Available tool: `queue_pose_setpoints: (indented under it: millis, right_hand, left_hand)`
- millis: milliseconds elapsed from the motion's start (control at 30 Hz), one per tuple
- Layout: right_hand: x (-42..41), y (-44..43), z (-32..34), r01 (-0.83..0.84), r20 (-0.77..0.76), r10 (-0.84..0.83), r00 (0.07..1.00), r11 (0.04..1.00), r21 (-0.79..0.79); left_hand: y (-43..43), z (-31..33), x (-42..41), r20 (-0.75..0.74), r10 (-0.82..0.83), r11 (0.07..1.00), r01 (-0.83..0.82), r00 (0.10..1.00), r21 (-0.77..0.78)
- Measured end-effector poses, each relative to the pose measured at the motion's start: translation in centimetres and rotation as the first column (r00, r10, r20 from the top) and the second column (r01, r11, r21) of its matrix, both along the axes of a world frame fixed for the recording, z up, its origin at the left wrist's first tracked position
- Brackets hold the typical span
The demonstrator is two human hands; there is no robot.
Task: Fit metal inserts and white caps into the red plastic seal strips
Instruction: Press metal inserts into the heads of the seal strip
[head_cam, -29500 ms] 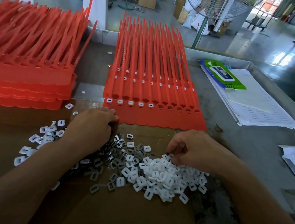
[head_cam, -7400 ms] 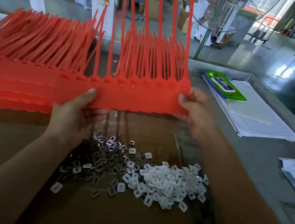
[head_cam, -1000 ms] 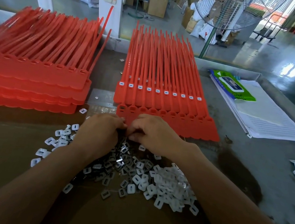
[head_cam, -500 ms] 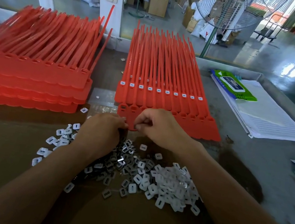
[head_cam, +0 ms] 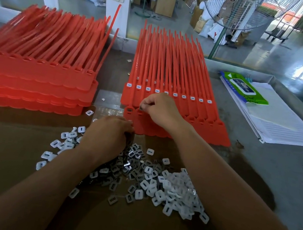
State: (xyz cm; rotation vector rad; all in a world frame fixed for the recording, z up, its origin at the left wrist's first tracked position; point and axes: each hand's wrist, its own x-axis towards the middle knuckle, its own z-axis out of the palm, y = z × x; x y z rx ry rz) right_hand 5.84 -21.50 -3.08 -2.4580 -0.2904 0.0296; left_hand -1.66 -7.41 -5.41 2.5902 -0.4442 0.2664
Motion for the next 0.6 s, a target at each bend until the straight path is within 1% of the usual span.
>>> queue_pose_setpoints:
  millis: [167,400,500,600]
  right_hand:
    - [0.2,0.2,-0.4,-0.012,-0.034,0.01,0.999,0.998,-0.059]
    - [0.1,0.3,-0.7,-0.018,0.002,0.018,1.0,0.993,-0.115]
    - [0.1,0.1,-1.0,-0.003,0.037,0.006,0.999,0.997,-0.076]
    - [0.1,0.0,-1.4,0.033,0.061,-0.034,0.998,0.999,0.019]
  left_hand:
    - [0.0,0.1,-0.1,-0.006,-0.007,1.0,0.007,1.0,0.002]
    - [0.0,0.1,-0.3,-0.015,0.002,1.0,-0.002,1.0,-0.002]
    - [0.0,0.2,-0.3,-0.02,0.005,1.0,-0.005,1.0,0.0]
    - [0.0,0.2,-0.3,-0.013,0.006,1.0,-0.006,1.0,-0.002]
